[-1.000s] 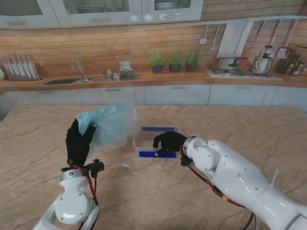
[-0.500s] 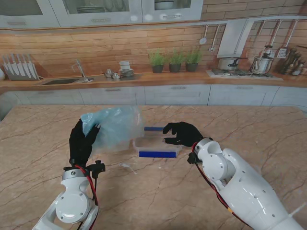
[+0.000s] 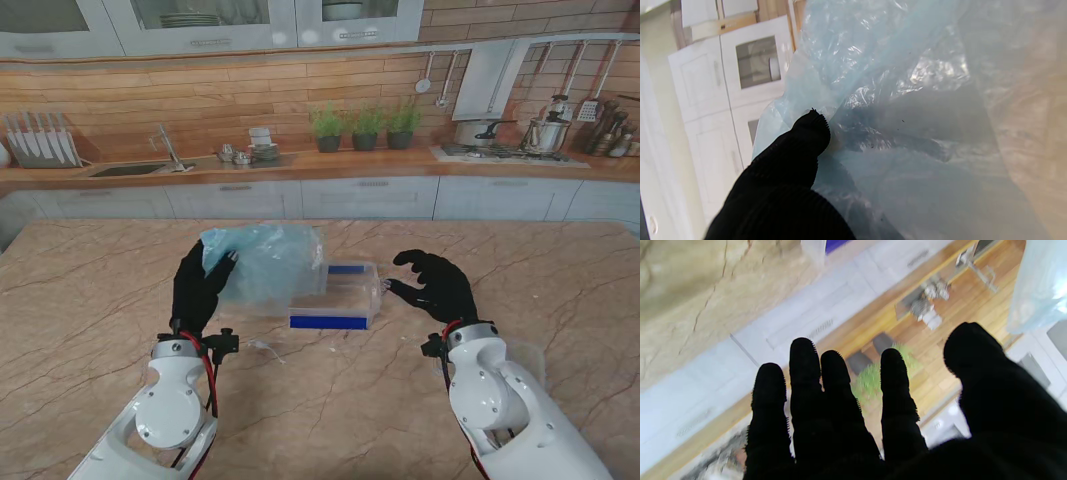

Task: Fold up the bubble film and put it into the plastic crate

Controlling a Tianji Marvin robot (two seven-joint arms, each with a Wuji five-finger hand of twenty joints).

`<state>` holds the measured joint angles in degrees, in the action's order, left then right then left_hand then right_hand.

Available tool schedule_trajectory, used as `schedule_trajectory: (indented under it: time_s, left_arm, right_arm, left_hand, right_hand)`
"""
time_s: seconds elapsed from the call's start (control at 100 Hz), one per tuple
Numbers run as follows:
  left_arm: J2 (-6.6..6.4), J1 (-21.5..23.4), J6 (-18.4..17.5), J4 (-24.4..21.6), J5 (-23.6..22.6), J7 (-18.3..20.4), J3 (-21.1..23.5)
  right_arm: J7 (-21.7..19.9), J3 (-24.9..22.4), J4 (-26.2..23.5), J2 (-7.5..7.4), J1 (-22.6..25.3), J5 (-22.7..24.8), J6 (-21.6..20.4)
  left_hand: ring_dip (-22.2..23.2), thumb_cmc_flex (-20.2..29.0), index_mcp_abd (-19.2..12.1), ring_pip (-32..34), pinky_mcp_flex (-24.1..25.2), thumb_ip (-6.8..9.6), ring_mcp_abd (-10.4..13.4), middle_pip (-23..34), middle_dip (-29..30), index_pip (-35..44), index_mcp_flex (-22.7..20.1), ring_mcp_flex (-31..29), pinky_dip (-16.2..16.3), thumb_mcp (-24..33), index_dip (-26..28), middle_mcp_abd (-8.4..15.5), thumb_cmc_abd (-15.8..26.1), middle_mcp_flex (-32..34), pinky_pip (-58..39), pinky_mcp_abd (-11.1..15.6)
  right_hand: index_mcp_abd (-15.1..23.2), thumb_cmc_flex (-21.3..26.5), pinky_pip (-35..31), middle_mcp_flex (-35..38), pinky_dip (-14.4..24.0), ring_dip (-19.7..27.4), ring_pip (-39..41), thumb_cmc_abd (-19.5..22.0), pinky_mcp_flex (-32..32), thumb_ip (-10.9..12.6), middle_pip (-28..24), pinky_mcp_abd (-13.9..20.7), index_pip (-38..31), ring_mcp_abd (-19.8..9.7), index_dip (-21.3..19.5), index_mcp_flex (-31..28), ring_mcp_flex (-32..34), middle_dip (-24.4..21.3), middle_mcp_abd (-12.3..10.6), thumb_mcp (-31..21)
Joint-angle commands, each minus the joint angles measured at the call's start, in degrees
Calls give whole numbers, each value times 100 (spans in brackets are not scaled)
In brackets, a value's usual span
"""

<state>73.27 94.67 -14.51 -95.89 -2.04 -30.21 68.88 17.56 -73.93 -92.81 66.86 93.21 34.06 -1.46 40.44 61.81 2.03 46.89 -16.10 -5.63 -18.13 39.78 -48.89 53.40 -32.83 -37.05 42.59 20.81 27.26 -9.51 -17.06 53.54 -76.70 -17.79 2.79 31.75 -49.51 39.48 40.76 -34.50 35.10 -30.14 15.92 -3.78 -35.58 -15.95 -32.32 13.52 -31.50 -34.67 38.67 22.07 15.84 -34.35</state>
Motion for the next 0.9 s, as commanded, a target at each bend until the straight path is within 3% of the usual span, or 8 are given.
schedule_trajectory:
  time_s: [0.0,0.05,0.27,0.49,0.73,0.82,0.89]
  left_arm:
    - [38,-231,127,51,-178,72,-111]
    - [37,-413,226,138,-313,88,-214]
    - [97,-1156,564,548,-542,144,-775]
    - [229,-1763,724,1193,-798,-20,-1266]
    - [383,-2172,777,1884,-896,-202,-1641]
    - [427,-2251,778,2110,-889,-233,-1747]
    - [436,-2338,745,2348,-1144,-324,-1857]
  right_arm:
    - [271,-56,-46,27,163,6,-108]
    - [402,-137,-101,50,273,10,-163]
    - [654,-416,-460,149,710,-354,-361]
    - [849,-556,-665,176,979,-325,-661]
    - [883,-572,-681,188,1001,-354,-617]
    - [889,-554,-662,188,977,-345,-589]
    - [846,-547,-669,183,973,-363,-555]
  left_hand:
    - [408,243,-197,347,-348,50,11,352,-113,-166,107,-65,670,-219,106,156,192,-83,-503,294]
    - [585,242,-194,479,-411,45,-25,400,-107,-160,109,-88,939,-269,121,156,233,-102,-603,363]
    - [635,407,-189,297,-85,66,32,311,-157,-98,248,155,1092,-558,236,145,368,-279,-333,397]
    - [482,447,-207,43,240,71,171,327,-217,-37,364,362,930,-687,304,207,447,-393,-15,420]
    - [-266,558,-309,-890,1385,112,450,54,-111,29,483,1071,-132,-968,352,273,555,-547,1421,309]
    - [-335,598,-304,-1007,1689,120,525,-16,-95,42,516,1337,-269,-973,379,236,566,-626,1706,329]
    - [-351,614,-336,-1014,1708,116,551,-38,-84,62,528,1353,-309,-990,402,268,588,-620,1785,305]
  right_hand:
    - [-16,8,-15,50,140,-73,145,333,32,298,-39,-67,100,65,-76,-16,32,-2,28,133]
    - [-15,12,-42,73,154,-84,177,369,33,308,-55,-71,99,75,-84,-43,49,1,42,160]
    - [-106,42,-177,87,194,-110,270,537,23,336,-90,-74,160,163,-88,-68,35,0,124,308]
    - [-100,35,-263,151,182,-109,322,569,56,356,-110,-81,195,164,-95,-120,110,-6,120,389]
    - [-111,44,-292,155,153,-108,337,591,39,365,-111,-85,217,186,-106,-114,101,-8,138,415]
    - [-105,46,-302,158,141,-106,340,597,41,367,-112,-87,222,179,-110,-118,104,-9,129,421]
    - [-108,44,-301,150,132,-104,338,617,32,369,-109,-88,227,184,-113,-111,95,-11,130,425]
